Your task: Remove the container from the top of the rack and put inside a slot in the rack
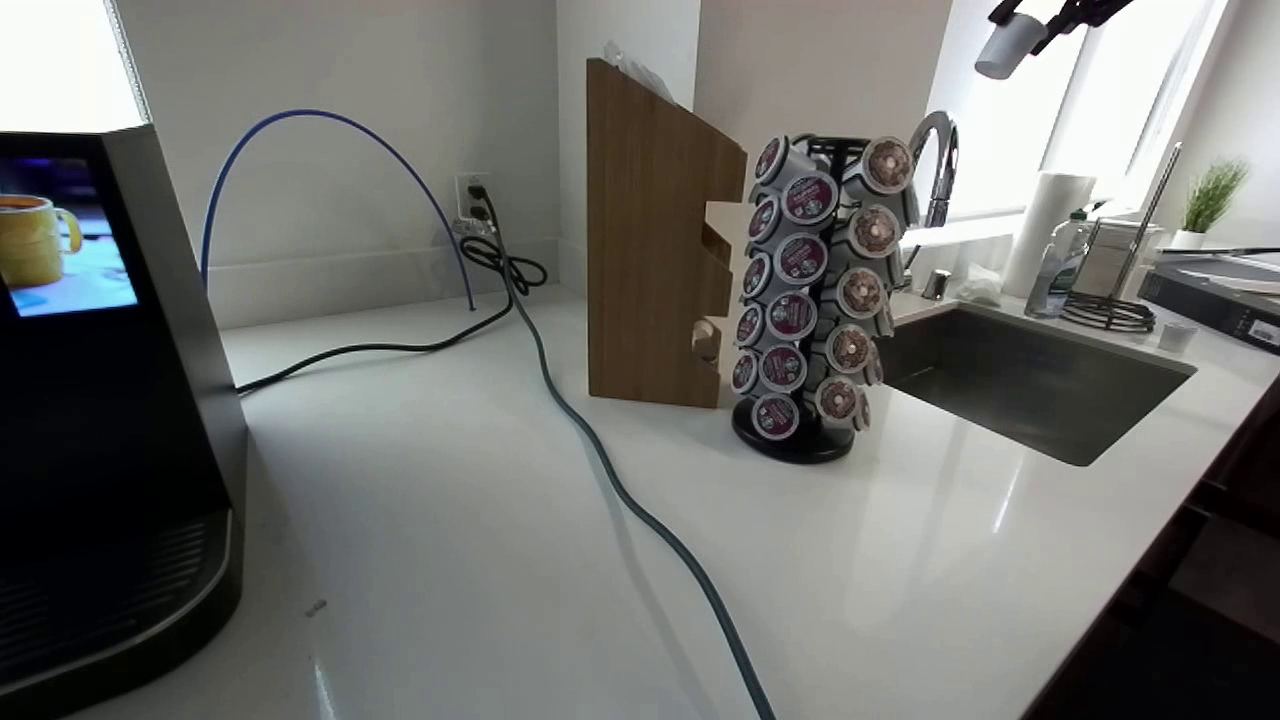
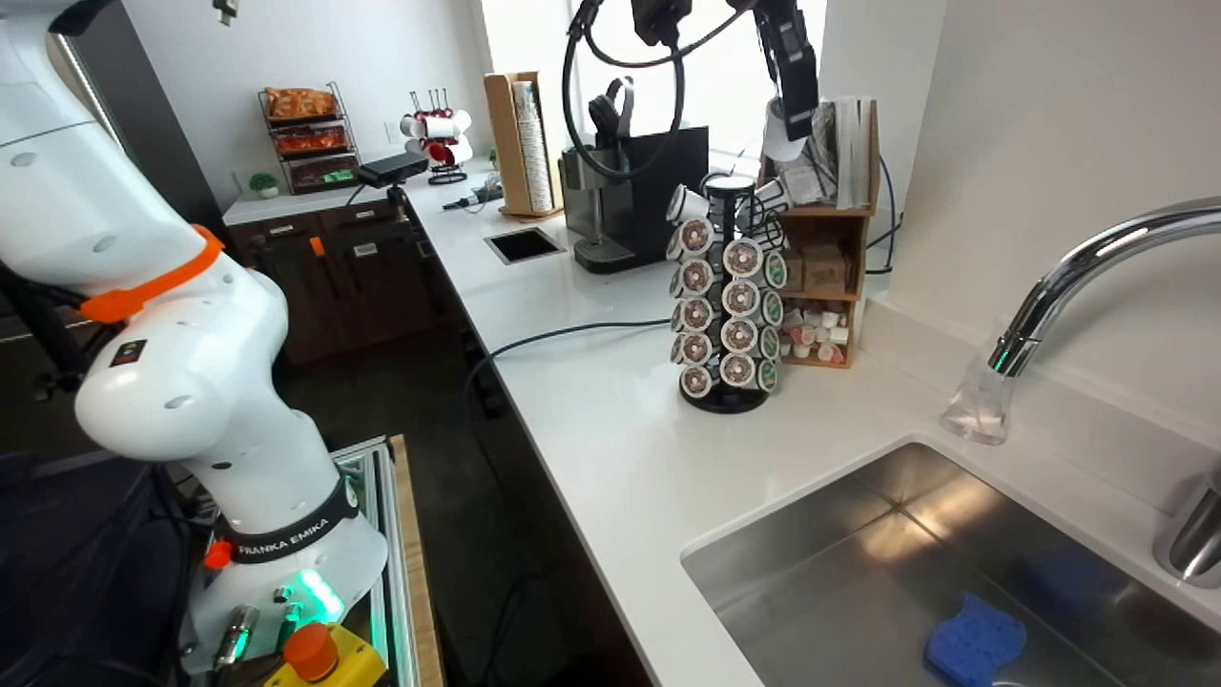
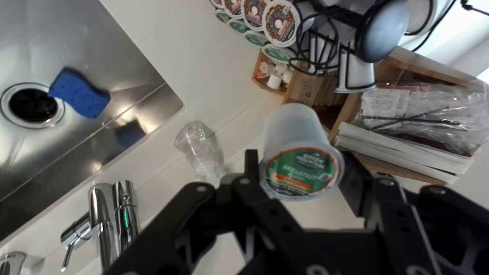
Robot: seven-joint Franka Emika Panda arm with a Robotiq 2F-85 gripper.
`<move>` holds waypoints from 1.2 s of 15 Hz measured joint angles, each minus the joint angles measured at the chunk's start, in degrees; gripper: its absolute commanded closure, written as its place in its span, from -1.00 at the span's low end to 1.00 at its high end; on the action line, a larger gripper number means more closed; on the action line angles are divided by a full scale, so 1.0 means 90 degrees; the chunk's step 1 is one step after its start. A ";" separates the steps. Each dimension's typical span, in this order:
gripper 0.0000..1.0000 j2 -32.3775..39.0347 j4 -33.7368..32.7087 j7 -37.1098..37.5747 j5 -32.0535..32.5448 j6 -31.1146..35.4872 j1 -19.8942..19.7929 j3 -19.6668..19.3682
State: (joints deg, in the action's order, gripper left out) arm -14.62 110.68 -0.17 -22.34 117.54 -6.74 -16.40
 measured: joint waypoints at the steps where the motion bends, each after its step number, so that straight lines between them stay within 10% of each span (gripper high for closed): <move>1: 0.43 0.0027 0.0035 -0.0053 -0.0326 -0.0090 0.0000 -0.0065; 4: 0.43 0.0132 0.0064 -0.0163 -0.1241 -0.0541 0.0002 -0.0149; 5: -0.07 0.0165 0.0063 -0.0182 -0.1485 -0.0741 0.0002 -0.0152; 10: -0.07 0.0209 0.0064 -0.0206 -0.1652 -0.1085 0.0004 -0.0075; 11: 0.43 0.0209 0.0064 -0.0206 -0.1654 -0.1086 0.0004 -0.0076; 18: 0.43 0.0311 0.0089 -0.0099 -0.1769 -0.1091 -0.0197 -0.0098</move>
State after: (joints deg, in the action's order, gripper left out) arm -11.82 111.48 -1.06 -38.27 107.72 -8.51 -17.28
